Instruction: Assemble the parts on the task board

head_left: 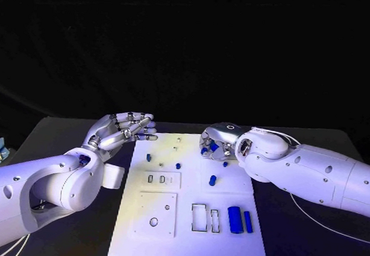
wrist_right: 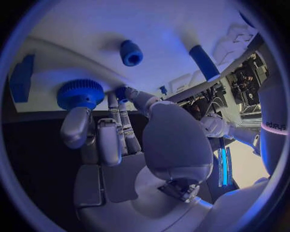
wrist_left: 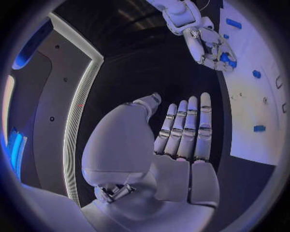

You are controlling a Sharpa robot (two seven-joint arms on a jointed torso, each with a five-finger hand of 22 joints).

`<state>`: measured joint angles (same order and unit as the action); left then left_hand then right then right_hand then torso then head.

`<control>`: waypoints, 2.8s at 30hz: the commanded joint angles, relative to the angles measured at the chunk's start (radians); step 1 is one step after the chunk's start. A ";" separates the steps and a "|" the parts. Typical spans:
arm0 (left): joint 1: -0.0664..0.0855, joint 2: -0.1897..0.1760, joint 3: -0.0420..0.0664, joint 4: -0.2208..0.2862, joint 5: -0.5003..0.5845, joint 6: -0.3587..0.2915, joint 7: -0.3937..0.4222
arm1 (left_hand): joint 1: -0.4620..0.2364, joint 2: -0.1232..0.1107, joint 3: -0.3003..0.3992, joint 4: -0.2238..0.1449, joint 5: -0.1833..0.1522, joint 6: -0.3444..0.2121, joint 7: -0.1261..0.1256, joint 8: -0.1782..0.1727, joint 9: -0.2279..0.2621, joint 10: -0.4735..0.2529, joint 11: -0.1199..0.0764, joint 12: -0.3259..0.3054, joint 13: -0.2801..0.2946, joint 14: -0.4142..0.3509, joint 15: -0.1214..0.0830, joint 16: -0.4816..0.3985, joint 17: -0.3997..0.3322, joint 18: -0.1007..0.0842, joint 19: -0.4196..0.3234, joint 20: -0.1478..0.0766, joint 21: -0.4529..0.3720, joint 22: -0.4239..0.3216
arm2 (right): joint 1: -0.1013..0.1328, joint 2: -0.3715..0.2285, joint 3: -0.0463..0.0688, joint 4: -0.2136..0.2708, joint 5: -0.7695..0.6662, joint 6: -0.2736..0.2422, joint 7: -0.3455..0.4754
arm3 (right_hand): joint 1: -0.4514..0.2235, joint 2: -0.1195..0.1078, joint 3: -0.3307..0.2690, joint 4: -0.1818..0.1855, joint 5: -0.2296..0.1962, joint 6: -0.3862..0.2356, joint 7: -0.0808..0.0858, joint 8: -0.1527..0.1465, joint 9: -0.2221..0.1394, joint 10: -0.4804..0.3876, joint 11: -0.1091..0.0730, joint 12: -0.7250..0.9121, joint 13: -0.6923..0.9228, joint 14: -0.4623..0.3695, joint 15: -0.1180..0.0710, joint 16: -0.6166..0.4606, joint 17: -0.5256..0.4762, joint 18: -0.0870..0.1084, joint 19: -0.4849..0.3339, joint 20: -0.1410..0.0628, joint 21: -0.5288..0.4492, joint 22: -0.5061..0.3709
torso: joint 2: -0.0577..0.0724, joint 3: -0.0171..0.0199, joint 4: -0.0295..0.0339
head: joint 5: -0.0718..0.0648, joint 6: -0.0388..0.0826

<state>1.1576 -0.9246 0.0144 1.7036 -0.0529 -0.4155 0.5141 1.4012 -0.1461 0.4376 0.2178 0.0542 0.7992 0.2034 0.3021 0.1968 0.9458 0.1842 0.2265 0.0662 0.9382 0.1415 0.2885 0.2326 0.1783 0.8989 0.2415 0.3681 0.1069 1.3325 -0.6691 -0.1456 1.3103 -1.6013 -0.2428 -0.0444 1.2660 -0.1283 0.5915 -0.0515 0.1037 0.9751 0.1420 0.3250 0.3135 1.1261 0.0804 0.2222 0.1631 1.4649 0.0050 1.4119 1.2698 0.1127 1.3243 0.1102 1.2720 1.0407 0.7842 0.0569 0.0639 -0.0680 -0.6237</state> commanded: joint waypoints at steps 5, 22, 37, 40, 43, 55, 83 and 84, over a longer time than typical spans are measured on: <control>0.001 -0.001 0.001 0.000 0.003 0.022 0.005 | 0.000 -0.004 0.008 0.000 0.002 0.004 0.036 0.001 0.001 0.005 0.001 -0.005 0.000 0.000 0.001 -0.002 0.001 0.005 0.003 0.000 0.000 -0.002 | -0.002 -0.006 0.000 0.010 -0.033 -0.133 -0.028 | 0.040 0.032 0.030 -0.030 -0.006 0.029 -0.009 0.047 0.047 0.044 -0.018 0.039 0.030 0.052 -0.019 0.011 0.009 -0.017 0.010 -0.017 0.020 0.032 | 0.002 0.0022 -0.0001 | 0.006 0.003; 0.001 0.000 0.001 -0.010 0.008 0.026 0.005 | 0.001 -0.002 0.011 -0.002 0.002 0.004 0.036 0.000 0.001 0.006 0.001 -0.009 0.000 0.000 0.001 -0.002 0.002 0.005 0.004 0.000 0.000 -0.002 | -0.001 0.046 0.003 0.010 -0.020 -0.265 -0.028 | 0.042 0.029 0.047 -0.048 -0.004 0.014 -0.006 0.060 0.072 0.038 -0.017 0.047 0.044 0.052 -0.019 0.016 0.014 -0.019 0.009 -0.020 0.027 0.043 | 0.008 0.0018 0.0037 | 0.007 0.018; 0.002 0.005 0.001 -0.008 0.008 0.032 0.005 | 0.001 -0.002 0.011 -0.002 0.002 0.004 0.036 0.000 0.001 0.006 0.001 -0.009 0.000 0.000 0.001 -0.002 0.002 0.005 0.004 0.000 0.000 -0.002 | -0.019 0.162 0.003 -0.102 -0.013 -0.234 -0.020 | 0.036 0.028 0.049 -0.050 -0.010 0.005 -0.003 0.060 0.078 0.030 -0.015 0.046 0.047 0.052 -0.017 0.017 0.013 -0.018 0.005 -0.019 0.026 0.041 | 0.011 0.0034 0.0067 | 0.014 0.017; 0.002 0.005 0.001 -0.008 0.008 0.033 0.005 | 0.001 -0.002 0.011 -0.002 0.002 0.004 0.036 0.000 0.001 0.006 0.001 -0.009 0.000 0.000 0.001 -0.002 0.002 0.005 0.004 0.000 0.000 -0.002 | -0.024 0.180 0.003 -0.121 -0.012 -0.230 -0.018 | 0.036 0.028 0.049 -0.050 -0.010 0.005 -0.003 0.060 0.078 0.030 -0.015 0.046 0.047 0.052 -0.017 0.017 0.013 -0.018 0.005 -0.019 0.026 0.041 | 0.012 0.0026 0.0083 | 0.013 0.017; 0.002 0.006 0.001 -0.007 0.008 0.033 0.006 | 0.001 -0.002 0.012 -0.003 0.002 0.004 0.037 -0.001 0.001 0.006 0.001 -0.011 0.000 -0.001 0.001 -0.002 0.003 0.005 0.004 0.000 0.000 -0.003 | -0.028 0.193 0.003 -0.137 -0.012 -0.227 -0.017 | 0.035 0.028 0.049 -0.050 -0.011 0.004 -0.003 0.060 0.079 0.028 -0.014 0.046 0.048 0.052 -0.017 0.016 0.012 -0.018 0.004 -0.018 0.025 0.040 | 0.013 0.0007 0.0109 | 0.013 0.016; 0.004 0.004 0.001 -0.004 0.008 0.033 0.006 | 0.002 -0.002 0.013 -0.004 0.002 0.003 0.037 -0.001 0.001 0.006 0.001 -0.012 0.000 -0.001 0.001 -0.003 0.003 0.005 0.004 0.000 0.000 -0.003 | -0.031 0.209 0.005 -0.161 -0.024 -0.244 -0.042 | 0.032 0.028 0.050 -0.050 -0.012 0.000 -0.002 0.059 0.081 0.025 -0.013 0.045 0.049 0.052 -0.016 0.017 0.012 -0.017 0.003 -0.018 0.024 0.038 | 0.016 0.0021 0.0108 | 0.017 0.014; 0.014 -0.002 0.002 -0.004 0.008 0.032 0.006 | 0.003 -0.002 0.014 -0.005 0.002 0.003 0.037 -0.002 0.001 0.006 0.002 -0.014 -0.001 -0.001 0.001 -0.003 0.004 0.005 0.004 0.000 -0.001 -0.003 | -0.024 0.219 0.013 -0.164 -0.033 -0.243 -0.060 | 0.028 0.025 0.050 -0.051 -0.010 -0.005 -0.001 0.059 0.085 0.021 -0.012 0.046 0.052 0.053 -0.014 0.019 0.016 -0.017 0.001 -0.016 0.024 0.039 | 0.022 0.0038 0.0125 | 0.021 0.015; 0.014 -0.001 0.002 -0.004 0.008 0.032 0.006 | 0.003 -0.002 0.014 -0.005 0.002 0.003 0.037 -0.002 0.001 0.006 0.002 -0.014 -0.001 -0.001 0.001 -0.003 0.004 0.005 0.004 0.000 -0.001 -0.003 | -0.024 0.222 0.013 -0.168 -0.032 -0.240 -0.060 | 0.028 0.025 0.050 -0.051 -0.010 -0.005 -0.001 0.059 0.085 0.021 -0.012 0.046 0.052 0.053 -0.014 0.019 0.016 -0.017 0.001 -0.016 0.024 0.039 | 0.022 0.0037 0.0123 | 0.022 0.017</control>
<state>1.1699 -0.9278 0.0153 1.6980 -0.0456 -0.4031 0.5126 1.4012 -0.1461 0.4472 0.2138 0.0542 0.7992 0.2034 0.3021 0.1966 0.9457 0.1842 0.2156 0.0659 0.9381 0.1415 0.2885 0.2353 0.1782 0.8988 0.2415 0.3681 0.1052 1.3074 -0.4508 -0.1337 1.1475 -1.6197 -0.4943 -0.0946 1.2722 -0.1241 0.6360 -0.1018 0.0916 0.9798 0.1411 0.3816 0.3977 1.1345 0.0889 0.2647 0.1710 1.4683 -0.0093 1.4272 1.2850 0.1151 1.3339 0.0931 1.2981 1.0797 0.8055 0.0613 0.0760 -0.0464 -0.6093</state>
